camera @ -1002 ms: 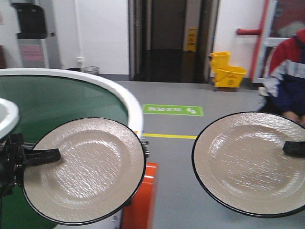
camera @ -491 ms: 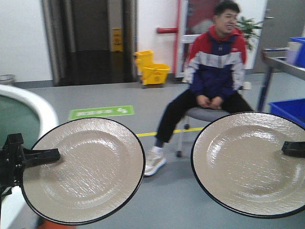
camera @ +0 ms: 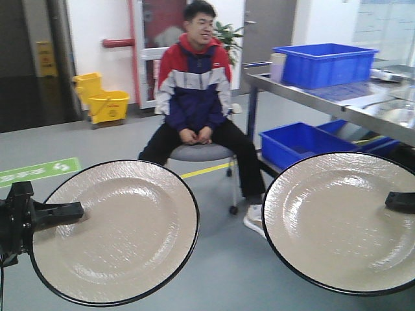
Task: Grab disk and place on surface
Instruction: 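Hold both plates while the base drives to the steel table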
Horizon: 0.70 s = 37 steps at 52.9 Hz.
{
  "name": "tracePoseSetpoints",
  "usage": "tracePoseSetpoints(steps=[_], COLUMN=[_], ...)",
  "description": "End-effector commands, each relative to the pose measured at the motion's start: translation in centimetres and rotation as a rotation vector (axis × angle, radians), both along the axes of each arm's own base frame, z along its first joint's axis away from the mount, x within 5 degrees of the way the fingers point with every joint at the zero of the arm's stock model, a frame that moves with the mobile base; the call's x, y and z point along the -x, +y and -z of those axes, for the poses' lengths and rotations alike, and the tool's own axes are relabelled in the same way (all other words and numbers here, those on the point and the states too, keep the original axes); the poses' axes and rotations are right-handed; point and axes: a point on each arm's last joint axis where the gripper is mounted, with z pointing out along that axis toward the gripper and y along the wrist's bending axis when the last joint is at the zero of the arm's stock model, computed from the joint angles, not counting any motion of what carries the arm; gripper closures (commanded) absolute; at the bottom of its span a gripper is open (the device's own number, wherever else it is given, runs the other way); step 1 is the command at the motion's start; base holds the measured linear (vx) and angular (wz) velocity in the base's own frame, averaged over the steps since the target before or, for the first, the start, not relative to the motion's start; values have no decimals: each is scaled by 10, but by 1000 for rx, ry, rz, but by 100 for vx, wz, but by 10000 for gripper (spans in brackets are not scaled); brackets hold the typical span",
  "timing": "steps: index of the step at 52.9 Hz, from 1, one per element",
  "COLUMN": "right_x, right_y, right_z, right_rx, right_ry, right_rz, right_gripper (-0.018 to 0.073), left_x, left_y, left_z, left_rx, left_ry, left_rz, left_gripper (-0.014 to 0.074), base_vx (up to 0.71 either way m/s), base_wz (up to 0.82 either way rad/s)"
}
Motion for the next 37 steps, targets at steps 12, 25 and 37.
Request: tracePoseSetpoints(steps=[12,25,37], right_x=[5,5,5], right_y=[5,5,5], right_z=[-27,-27,-27], right_rx=[-92,-92,-92], right_ry=[-105,-105,-105], right_rz=[7,7,7], right_gripper=[568,568,568], left_x=[5,5,5], left_y=[-4,-4,-4], left_z=[-37,-37,-37], left_rx=[170,170,170], left_ry=[-112,-112,-112], left_rz=[-7,-7,-7], left_gripper=[604,604,604], base_vx=[28,34,39], base_wz=[-38,-18,-1])
